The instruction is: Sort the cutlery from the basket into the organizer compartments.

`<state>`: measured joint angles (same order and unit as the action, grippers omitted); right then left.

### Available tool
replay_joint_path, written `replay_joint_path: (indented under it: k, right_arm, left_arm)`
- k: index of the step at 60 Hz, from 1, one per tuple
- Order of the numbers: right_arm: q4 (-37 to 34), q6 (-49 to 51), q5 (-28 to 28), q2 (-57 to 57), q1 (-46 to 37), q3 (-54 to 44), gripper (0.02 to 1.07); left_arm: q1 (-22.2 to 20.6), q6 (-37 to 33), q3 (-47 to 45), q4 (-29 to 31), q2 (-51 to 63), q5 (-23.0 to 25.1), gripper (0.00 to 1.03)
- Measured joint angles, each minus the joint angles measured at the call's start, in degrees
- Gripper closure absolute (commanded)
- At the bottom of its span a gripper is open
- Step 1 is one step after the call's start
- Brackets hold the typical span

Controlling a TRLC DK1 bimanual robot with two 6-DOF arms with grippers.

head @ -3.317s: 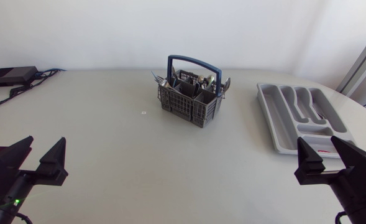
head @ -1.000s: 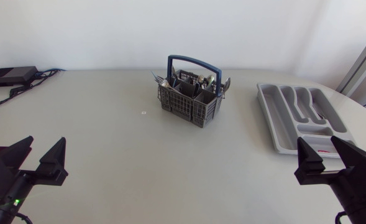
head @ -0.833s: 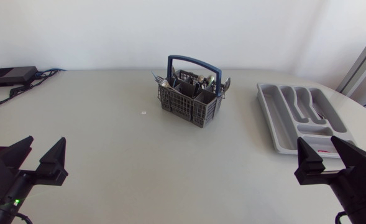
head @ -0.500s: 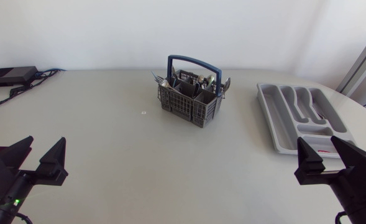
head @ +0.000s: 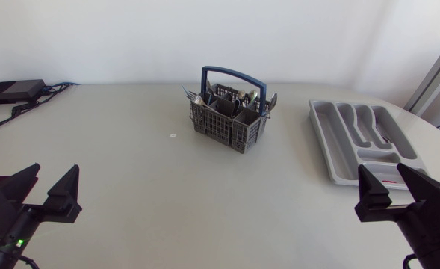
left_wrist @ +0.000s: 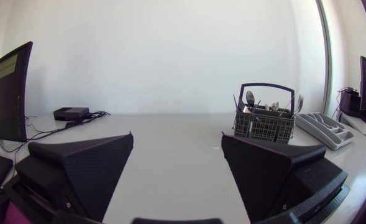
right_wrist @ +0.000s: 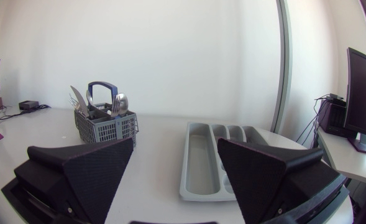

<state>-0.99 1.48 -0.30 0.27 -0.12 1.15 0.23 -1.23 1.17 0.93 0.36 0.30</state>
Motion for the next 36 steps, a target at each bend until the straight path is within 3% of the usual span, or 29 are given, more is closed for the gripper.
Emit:
replay_joint_path:
  k: [36]
  right_arm:
    - [0.02,0.0,0.0,-0.02,0.0,0.0,0.07]
  left_arm:
    - [0.0,0.0,0.0,0.0,0.0,0.0,0.05]
